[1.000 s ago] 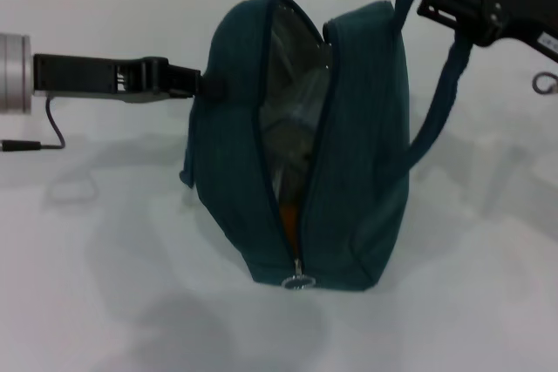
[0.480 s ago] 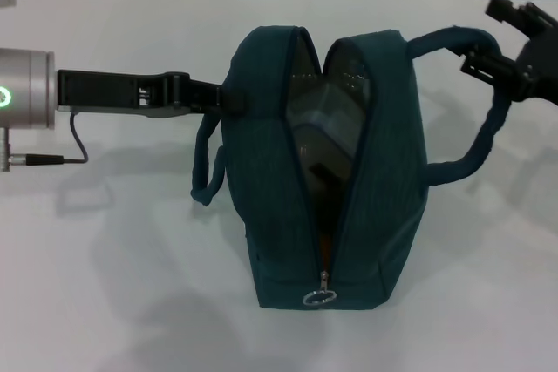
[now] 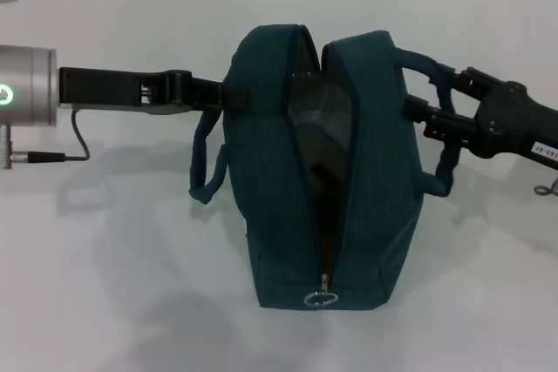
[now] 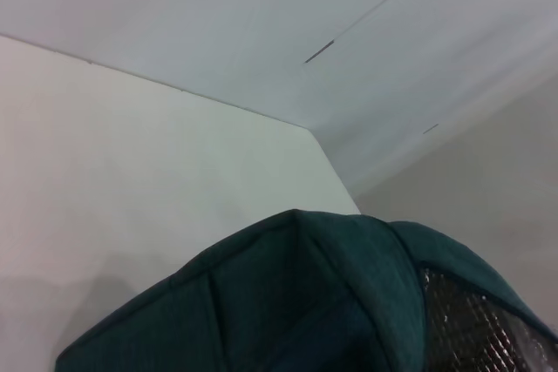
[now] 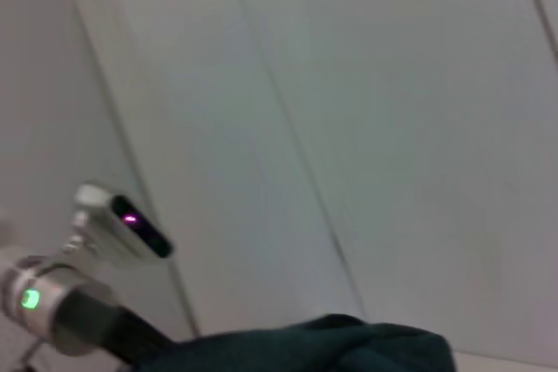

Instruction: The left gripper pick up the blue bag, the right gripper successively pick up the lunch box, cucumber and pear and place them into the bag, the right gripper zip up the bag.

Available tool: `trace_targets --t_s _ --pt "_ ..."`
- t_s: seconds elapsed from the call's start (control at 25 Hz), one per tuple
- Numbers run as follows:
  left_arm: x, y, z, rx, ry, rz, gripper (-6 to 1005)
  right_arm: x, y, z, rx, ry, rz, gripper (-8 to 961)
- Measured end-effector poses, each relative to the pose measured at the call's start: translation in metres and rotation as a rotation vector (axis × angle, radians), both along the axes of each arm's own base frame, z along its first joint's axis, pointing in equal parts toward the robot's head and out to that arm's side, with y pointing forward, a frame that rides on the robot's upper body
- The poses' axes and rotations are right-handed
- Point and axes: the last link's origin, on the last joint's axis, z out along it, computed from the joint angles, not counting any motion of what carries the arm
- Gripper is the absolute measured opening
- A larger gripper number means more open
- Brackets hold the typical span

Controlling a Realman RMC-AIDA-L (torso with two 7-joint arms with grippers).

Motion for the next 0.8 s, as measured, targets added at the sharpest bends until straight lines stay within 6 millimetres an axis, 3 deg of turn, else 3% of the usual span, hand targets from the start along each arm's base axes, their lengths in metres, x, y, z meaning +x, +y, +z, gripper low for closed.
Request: trace_targets --t_s 0.44,0.8 --pt "-0.002 -0.001 -0.003 0.001 0.000 -0.012 59 -0.009 -0.033 0.026 -0.006 0.189 0.193 811" --pt "-0.001 0.002 -0.005 0.016 0.004 -0.010 59 -0.023 -0.063 0.025 -0.072 0.245 0.457 811"
